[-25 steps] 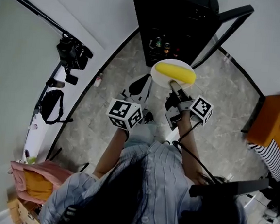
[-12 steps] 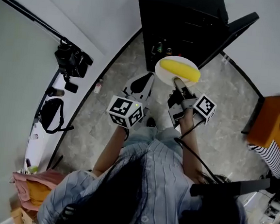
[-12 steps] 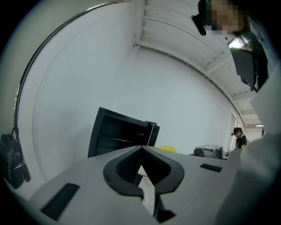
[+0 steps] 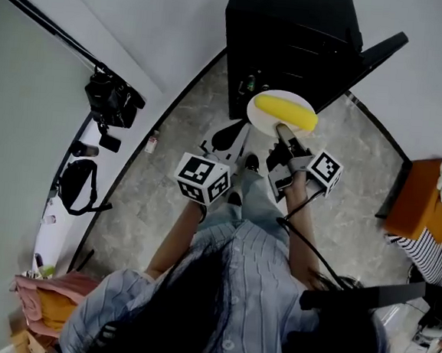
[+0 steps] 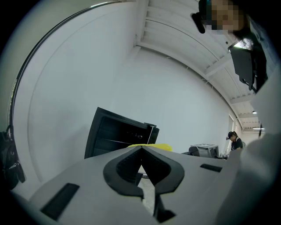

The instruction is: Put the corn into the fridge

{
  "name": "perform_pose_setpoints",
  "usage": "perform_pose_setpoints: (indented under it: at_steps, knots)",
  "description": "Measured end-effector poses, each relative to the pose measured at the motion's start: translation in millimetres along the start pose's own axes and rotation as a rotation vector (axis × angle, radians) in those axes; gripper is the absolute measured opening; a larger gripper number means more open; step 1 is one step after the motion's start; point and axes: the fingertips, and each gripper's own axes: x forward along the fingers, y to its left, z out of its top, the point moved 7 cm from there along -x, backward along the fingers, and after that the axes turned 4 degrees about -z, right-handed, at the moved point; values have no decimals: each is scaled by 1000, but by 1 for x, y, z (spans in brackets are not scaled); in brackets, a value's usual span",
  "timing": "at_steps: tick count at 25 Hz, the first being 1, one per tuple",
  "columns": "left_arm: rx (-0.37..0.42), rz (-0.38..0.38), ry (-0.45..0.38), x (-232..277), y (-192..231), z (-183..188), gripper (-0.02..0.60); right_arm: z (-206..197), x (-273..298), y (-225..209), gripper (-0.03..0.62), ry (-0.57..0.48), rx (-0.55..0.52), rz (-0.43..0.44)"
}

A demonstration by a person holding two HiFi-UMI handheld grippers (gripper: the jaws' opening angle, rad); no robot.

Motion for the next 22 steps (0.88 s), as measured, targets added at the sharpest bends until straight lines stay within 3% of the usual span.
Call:
perform_pose_setpoints:
  at_steps: [22]
  knots:
    - [1,5,-17,78,61,28,6,83,109,13,44,30,-9,38]
